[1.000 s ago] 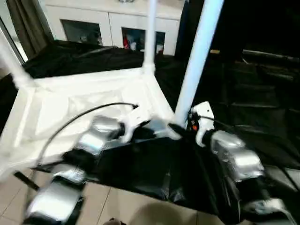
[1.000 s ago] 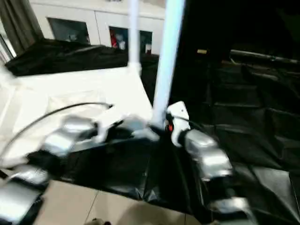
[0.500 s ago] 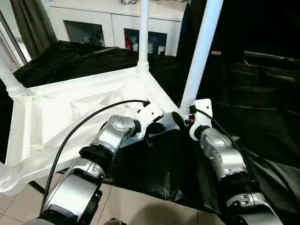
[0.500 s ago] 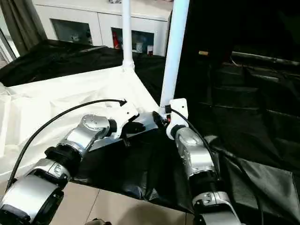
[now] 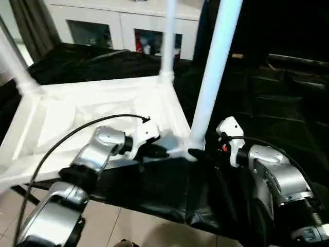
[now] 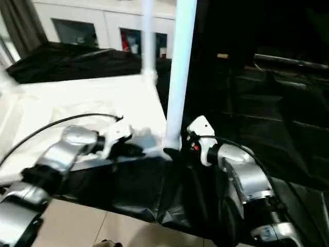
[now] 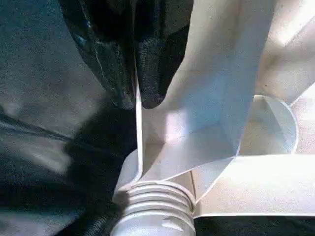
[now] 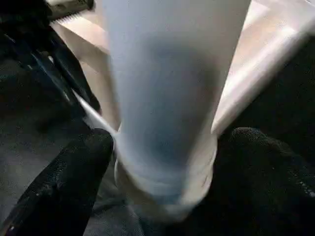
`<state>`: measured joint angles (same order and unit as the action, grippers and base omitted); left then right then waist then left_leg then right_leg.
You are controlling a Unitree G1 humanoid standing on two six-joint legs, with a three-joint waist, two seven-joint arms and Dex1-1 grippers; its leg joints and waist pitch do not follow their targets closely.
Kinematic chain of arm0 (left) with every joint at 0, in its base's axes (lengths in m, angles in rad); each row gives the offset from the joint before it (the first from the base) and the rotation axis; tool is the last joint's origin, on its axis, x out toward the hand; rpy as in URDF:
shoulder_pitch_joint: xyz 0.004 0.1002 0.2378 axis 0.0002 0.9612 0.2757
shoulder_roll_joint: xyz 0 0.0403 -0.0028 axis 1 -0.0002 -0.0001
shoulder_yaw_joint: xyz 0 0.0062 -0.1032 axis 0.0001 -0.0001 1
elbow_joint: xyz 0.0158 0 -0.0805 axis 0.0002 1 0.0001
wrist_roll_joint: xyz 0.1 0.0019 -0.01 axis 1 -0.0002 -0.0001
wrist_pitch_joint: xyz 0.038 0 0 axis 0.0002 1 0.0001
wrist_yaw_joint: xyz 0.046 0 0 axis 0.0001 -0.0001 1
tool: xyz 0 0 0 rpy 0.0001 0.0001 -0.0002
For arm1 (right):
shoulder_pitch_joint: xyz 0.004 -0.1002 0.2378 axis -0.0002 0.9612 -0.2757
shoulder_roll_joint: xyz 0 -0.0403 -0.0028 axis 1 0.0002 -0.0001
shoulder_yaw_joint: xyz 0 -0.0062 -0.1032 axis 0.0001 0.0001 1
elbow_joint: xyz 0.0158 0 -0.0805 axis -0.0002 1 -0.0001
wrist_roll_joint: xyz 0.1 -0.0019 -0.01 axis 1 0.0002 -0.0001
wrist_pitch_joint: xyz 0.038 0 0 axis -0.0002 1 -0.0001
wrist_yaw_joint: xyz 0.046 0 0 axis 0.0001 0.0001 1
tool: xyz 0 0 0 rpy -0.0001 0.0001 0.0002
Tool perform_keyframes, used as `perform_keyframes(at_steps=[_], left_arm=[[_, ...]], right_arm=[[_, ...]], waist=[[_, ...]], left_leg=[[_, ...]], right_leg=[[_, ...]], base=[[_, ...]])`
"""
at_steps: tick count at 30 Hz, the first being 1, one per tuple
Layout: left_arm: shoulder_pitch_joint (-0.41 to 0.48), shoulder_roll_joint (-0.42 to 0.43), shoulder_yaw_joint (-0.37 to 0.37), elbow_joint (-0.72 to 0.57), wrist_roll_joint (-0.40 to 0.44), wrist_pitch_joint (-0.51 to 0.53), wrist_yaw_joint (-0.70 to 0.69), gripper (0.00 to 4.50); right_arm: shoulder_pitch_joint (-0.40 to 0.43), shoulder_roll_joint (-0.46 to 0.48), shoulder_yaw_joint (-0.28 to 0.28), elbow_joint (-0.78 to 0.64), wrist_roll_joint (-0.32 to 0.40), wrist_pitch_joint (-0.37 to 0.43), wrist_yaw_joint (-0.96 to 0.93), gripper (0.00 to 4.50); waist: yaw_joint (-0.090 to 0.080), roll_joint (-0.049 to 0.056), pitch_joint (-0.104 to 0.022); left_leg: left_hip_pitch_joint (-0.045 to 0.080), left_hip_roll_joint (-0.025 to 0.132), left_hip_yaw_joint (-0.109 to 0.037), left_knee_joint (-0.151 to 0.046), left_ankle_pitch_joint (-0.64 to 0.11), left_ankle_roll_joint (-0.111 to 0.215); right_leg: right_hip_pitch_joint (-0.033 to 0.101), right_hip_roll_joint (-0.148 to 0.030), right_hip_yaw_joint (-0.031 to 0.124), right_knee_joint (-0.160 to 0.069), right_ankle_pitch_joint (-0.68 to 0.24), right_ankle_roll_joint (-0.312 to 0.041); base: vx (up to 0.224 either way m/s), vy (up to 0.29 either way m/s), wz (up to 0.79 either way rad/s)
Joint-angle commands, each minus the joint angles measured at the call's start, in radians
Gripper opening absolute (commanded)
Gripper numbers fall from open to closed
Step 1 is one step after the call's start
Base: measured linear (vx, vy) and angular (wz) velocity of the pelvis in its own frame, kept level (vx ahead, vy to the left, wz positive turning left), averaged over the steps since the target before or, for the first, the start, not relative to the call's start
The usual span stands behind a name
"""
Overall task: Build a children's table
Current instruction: Rotate leg to tighten
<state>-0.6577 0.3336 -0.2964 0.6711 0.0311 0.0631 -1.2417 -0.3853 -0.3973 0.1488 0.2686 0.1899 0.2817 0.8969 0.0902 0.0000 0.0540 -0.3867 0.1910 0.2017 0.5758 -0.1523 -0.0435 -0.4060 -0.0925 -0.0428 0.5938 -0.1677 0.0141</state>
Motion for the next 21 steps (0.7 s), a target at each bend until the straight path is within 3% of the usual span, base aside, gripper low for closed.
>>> perform_keyframes(at_steps=[1, 4, 7, 9, 18, 21], left_arm=[[0.017, 0.001, -0.018, -0.07, -0.051, 0.004, -0.075, 0.0], [0.025, 0.01, -0.016, -0.079, -0.049, 0.003, -0.077, 0.0], [0.032, 0.018, -0.012, -0.083, -0.046, 0.002, -0.077, 0.0], [0.038, 0.022, -0.011, -0.095, -0.045, 0.009, -0.081, 0.0], [0.045, 0.03, -0.013, -0.113, -0.046, 0.021, -0.076, 0.0], [0.044, 0.027, -0.01, -0.112, -0.045, 0.02, -0.068, 0.0]], right_arm=[[0.012, -0.015, 0.008, -0.033, 0.018, 0.017, 0.032, 4.25], [0.017, -0.017, 0.012, -0.035, 0.023, 0.02, 0.046, 4.25], [0.019, -0.019, 0.023, -0.034, 0.026, 0.023, 0.071, 3.91], [0.024, -0.024, 0.032, -0.037, 0.019, 0.021, 0.083, 3.72], [0.029, -0.023, 0.034, -0.042, 0.018, 0.027, 0.09, 2.85], [0.032, -0.015, 0.03, -0.039, 0.02, 0.027, 0.084, 2.78]], waist=[[-0.001, -0.008, -0.068], [0.001, -0.007, -0.065], [-0.001, -0.014, -0.064], [-0.002, -0.012, -0.064], [-0.001, -0.013, -0.067], [-0.001, -0.012, -0.067]], left_leg=[[0.027, 0.042, -0.016, -0.066, -0.29, 0.027], [0.032, 0.042, -0.014, -0.067, -0.32, 0.012], [0.027, 0.039, -0.018, -0.07, -0.332, 0.003], [0.027, 0.041, -0.019, -0.071, -0.333, 0.0], [0.026, 0.039, -0.017, -0.067, -0.287, 0.012], [0.026, 0.039, -0.016, -0.066, -0.286, 0.013]], right_leg=[[0.038, -0.048, 0.031, -0.064, -0.234, -0.236], [0.031, -0.048, 0.033, -0.07, -0.279, -0.225], [0.034, -0.049, 0.032, -0.073, -0.321, -0.205], [0.034, -0.052, 0.032, -0.074, -0.337, -0.195], [0.035, -0.049, 0.032, -0.068, -0.281, -0.206], [0.035, -0.049, 0.032, -0.068, -0.277, -0.209]], base=[[0.0, 0.0, 0.0], [0.0, 0.0, 0.0], [0.0, 0.0, 0.0], [0.0, 0.0, 0.0], [0.0, 0.0, 0.0], [0.0, 0.0, 0.0]])
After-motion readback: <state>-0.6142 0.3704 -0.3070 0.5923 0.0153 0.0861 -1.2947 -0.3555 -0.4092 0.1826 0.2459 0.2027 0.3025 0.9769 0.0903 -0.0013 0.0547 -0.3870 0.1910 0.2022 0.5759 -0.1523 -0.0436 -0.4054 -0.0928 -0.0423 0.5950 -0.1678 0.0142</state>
